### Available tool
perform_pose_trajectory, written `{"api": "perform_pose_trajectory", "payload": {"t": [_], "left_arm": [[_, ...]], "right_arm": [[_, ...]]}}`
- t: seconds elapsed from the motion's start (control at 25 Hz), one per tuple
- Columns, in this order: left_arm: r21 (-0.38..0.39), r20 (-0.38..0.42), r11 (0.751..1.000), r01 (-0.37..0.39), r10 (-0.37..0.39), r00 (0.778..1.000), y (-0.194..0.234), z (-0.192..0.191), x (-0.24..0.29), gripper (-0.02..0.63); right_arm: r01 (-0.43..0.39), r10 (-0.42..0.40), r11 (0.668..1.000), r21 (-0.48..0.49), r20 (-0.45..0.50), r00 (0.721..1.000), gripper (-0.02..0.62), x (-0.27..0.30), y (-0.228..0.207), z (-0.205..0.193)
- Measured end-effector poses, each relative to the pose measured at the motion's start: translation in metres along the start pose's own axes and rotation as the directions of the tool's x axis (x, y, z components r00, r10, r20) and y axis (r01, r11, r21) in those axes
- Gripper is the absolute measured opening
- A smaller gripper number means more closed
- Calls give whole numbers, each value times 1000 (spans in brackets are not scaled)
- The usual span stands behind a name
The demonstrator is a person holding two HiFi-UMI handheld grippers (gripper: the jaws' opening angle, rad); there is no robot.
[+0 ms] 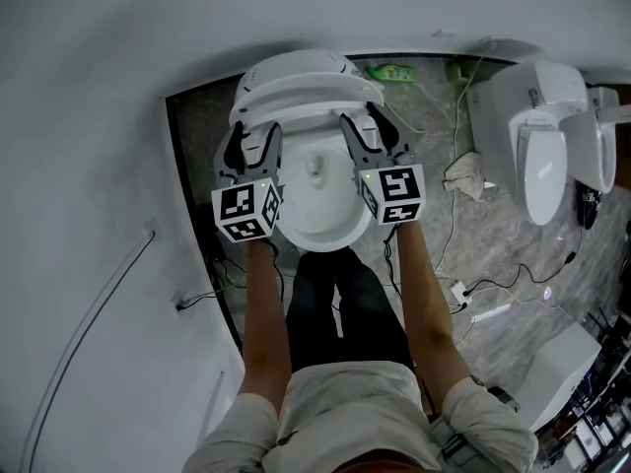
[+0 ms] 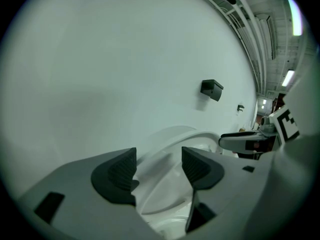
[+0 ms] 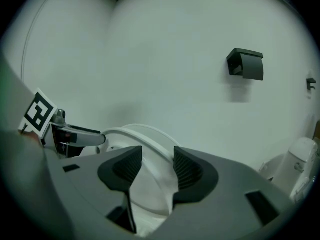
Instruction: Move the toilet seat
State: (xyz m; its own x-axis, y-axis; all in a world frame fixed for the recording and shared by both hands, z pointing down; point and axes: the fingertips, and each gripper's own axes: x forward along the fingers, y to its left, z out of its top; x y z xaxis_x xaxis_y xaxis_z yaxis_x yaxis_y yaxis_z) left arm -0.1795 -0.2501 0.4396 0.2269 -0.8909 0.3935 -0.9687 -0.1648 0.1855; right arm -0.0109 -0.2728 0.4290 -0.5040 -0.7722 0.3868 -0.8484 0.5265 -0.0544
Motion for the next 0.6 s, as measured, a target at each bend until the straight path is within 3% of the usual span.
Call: {"api": "perform_pose_trajectory", "payload": {"t": [0.6], "left_arm": [[23, -4, 999, -22, 22, 1000, 7, 2, 9, 304]], "right_arm": [[8, -8, 1000, -23, 5, 1000, 216, 12, -2, 7]]}}
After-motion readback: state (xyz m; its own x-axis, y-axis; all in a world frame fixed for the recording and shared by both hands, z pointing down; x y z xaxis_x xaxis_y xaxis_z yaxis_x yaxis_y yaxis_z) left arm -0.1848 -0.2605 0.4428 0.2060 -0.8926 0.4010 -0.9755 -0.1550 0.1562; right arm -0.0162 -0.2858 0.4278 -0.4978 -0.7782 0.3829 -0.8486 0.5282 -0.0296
